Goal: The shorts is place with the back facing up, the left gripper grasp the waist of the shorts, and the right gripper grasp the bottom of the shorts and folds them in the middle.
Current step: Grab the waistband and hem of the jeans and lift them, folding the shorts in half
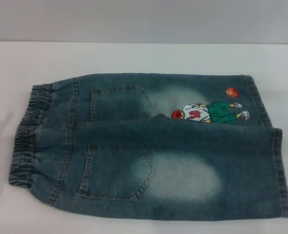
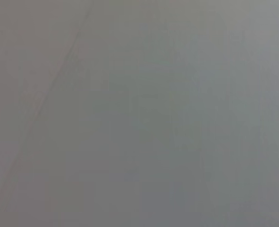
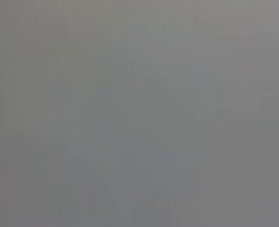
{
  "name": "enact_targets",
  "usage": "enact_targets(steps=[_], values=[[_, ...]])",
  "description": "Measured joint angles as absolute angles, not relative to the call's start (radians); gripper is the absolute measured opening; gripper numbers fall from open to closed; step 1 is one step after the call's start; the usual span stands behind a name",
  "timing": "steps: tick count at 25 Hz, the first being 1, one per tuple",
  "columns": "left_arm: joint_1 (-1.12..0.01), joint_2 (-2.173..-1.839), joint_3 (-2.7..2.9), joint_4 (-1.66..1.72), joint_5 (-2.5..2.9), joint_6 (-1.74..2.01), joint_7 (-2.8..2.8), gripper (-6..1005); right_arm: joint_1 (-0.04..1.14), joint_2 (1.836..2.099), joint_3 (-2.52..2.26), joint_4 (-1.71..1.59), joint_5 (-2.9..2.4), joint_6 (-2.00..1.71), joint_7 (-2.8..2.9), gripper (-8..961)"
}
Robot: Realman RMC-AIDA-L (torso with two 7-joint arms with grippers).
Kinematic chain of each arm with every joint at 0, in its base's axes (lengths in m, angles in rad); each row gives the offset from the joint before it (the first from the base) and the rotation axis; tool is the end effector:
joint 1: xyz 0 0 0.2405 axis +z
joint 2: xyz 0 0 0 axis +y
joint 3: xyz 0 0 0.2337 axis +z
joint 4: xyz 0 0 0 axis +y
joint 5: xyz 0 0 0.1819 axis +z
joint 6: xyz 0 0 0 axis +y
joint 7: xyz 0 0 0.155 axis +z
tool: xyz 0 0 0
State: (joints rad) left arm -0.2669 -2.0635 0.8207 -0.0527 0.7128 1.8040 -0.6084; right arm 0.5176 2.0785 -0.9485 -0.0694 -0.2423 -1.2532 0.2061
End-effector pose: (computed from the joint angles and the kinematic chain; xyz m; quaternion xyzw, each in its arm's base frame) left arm -0.2896 0.2295 0.0584 -0.6192 -0.2278 -0.5229 0.5397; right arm 0.2974 0.3413 0.0757 -0.5969 0.2120 0.3339 0.6980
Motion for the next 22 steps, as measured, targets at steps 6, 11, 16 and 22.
enact_targets(steps=[6,11,16,22], values=[[-0.29,-2.065,0.809,-0.039,0.712,1.768,-0.613,798,0.562,2.082,-0.978,-0.07,-0.245,-1.252,0.211,735],[-0.296,-2.063,0.768,-0.027,0.711,1.764,-0.627,794,0.609,2.085,-0.979,-0.065,-0.242,-1.245,0.212,735],[-0.293,-2.062,0.695,-0.024,0.71,1.762,-0.644,790,0.644,2.085,-0.968,-0.065,-0.237,-1.227,0.214,735],[-0.311,-2.063,0.679,-0.023,0.71,1.743,-0.632,786,0.678,2.08,-0.964,-0.085,-0.235,-1.19,0.214,735]])
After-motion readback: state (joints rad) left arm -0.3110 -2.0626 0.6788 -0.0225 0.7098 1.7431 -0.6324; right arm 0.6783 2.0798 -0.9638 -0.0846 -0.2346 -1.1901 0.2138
